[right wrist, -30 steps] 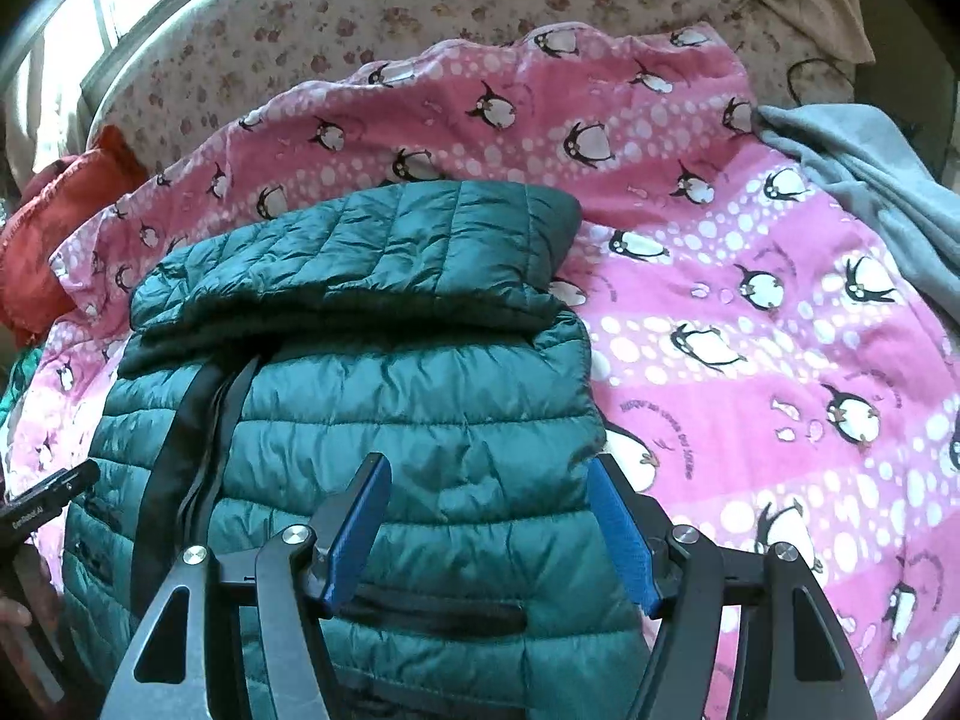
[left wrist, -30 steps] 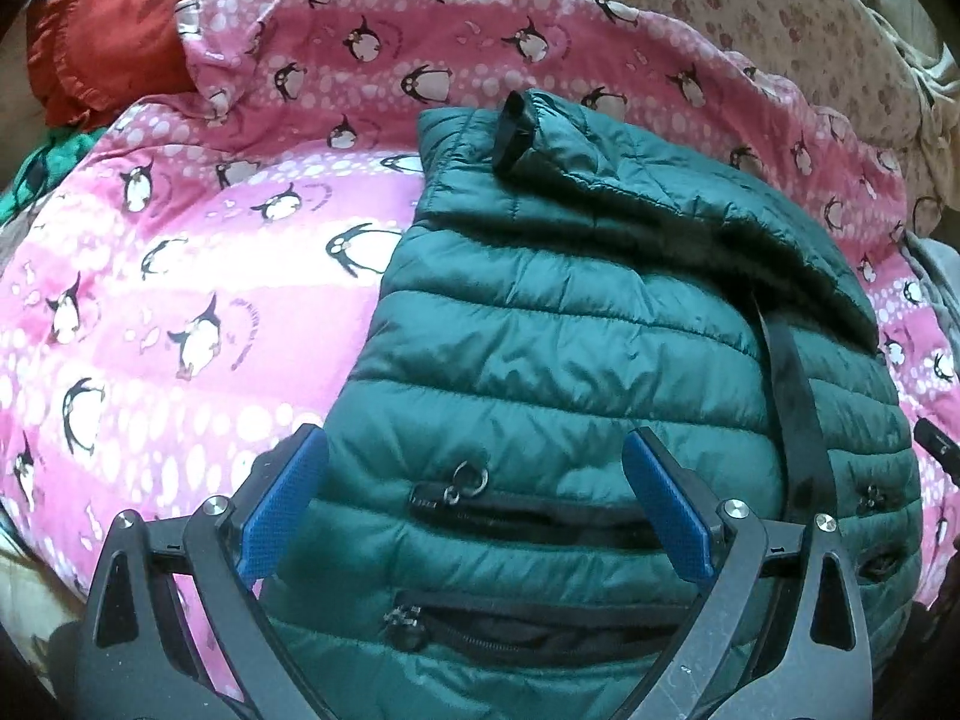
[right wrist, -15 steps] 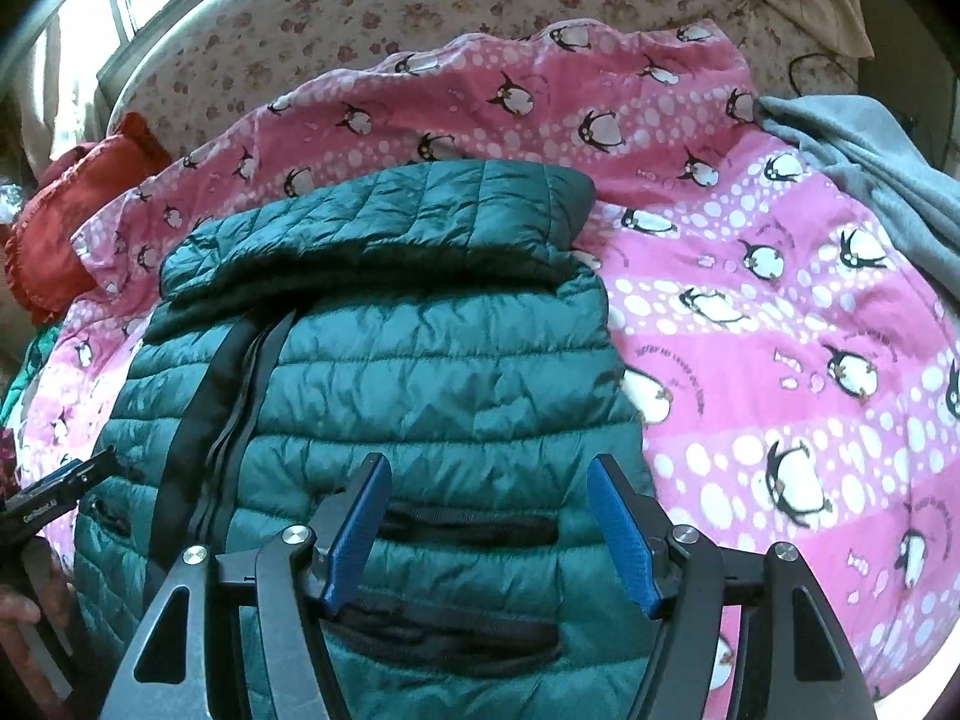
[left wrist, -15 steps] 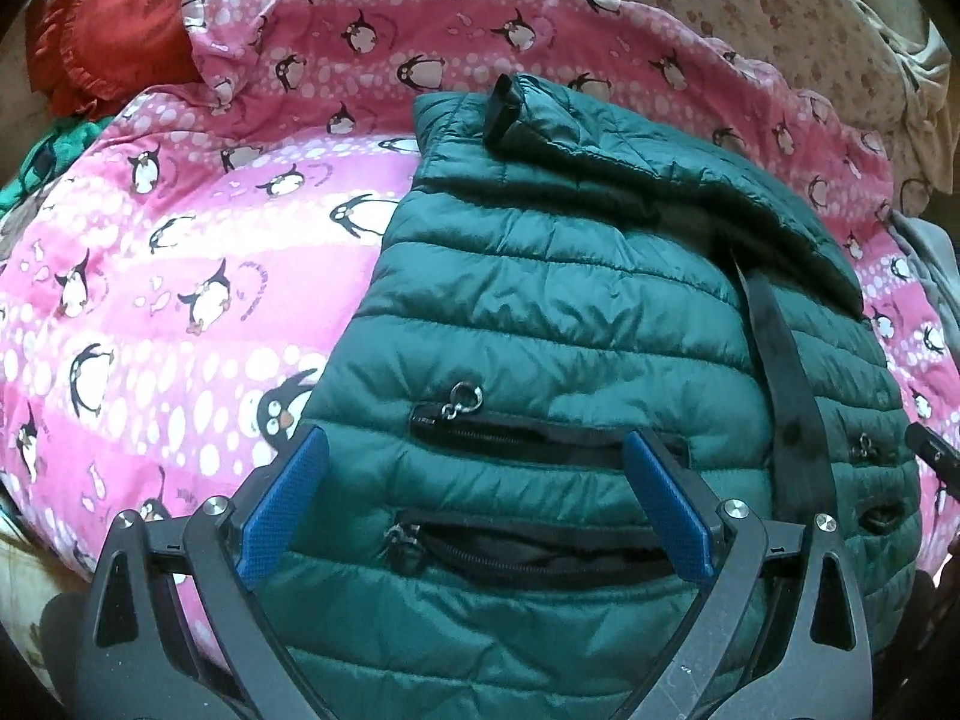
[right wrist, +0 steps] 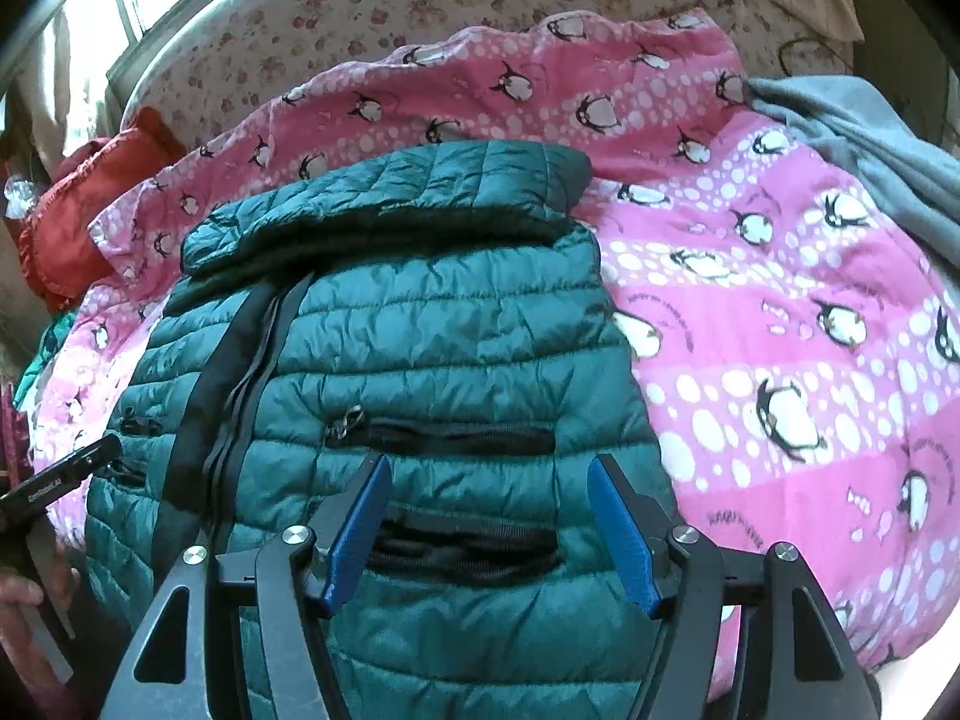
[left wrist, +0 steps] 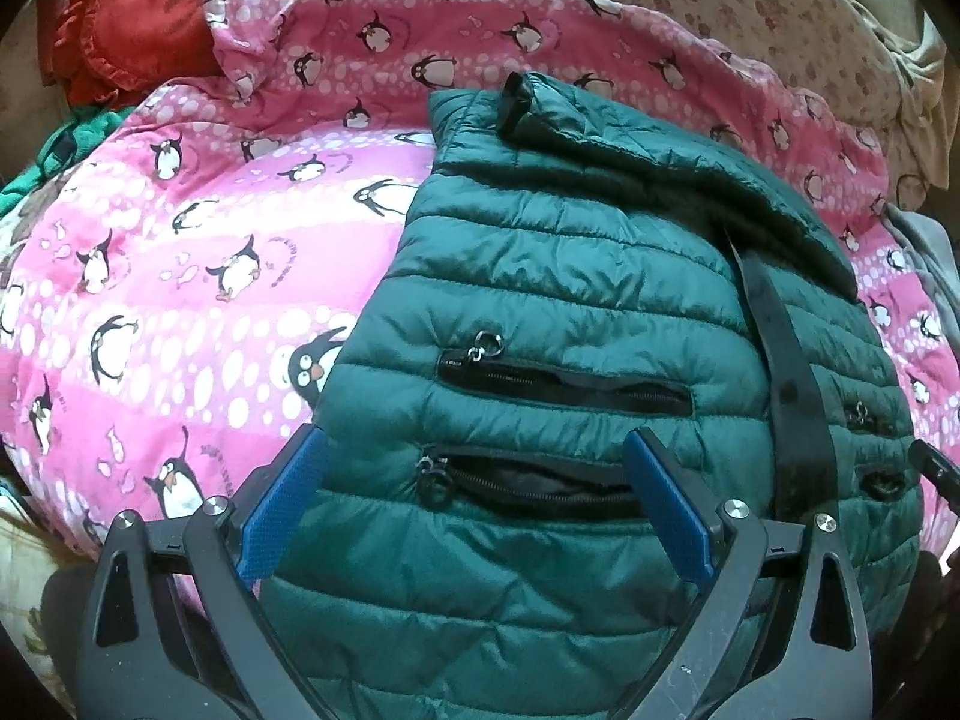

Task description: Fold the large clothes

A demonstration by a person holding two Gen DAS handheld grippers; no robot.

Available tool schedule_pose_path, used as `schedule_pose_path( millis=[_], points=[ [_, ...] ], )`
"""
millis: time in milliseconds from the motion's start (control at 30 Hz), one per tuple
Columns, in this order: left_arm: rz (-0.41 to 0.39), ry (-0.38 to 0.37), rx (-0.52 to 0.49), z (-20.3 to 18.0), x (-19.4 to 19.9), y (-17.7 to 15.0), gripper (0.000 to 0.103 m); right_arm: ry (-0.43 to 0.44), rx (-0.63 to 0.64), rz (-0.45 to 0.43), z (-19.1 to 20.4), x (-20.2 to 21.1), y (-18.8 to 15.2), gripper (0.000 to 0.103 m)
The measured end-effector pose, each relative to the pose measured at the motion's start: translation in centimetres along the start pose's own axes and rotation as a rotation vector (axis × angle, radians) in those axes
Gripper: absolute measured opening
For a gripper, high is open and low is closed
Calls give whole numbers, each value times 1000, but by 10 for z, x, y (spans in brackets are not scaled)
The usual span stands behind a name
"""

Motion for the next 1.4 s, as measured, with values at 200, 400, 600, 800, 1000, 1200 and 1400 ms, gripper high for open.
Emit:
schedule_pose_path(
  millis=[200, 400, 600, 800, 1000, 1200, 1400],
  points=[
    [25, -2, -7, 3, 1, -15, 99, 5, 5, 14, 0, 4, -17, 65],
    [41, -9, -4, 6, 4, -24, 99, 4, 2, 22, -5, 9, -28, 65],
    [46, -18, -3, 8, 12, -30, 99, 14, -16, 21, -10, 18, -35, 65],
    [59, -7, -13, 12, 16, -42, 99, 15, -7, 23, -9, 22, -42, 66],
    [71, -4, -2, 17, 19, -53, 99, 22, -1, 32, -8, 25, -52, 66],
    [80, -5, 8, 21, 23, -61, 99, 27, -3, 49, -10, 26, -64, 66],
    [98, -14, 24, 27, 24, -72, 99, 35, -5, 50, -12, 30, -73, 66]
  ],
)
Point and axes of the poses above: each gripper's, at about its wrist camera, not at the fingertips, and x roughly against the way its jaws point, z to its left, y to its top, the point moved 7 cm from there along -x, roughly the way its jaws point, and after that the axes turned 3 degrees about -z, right-handed, at the moved point
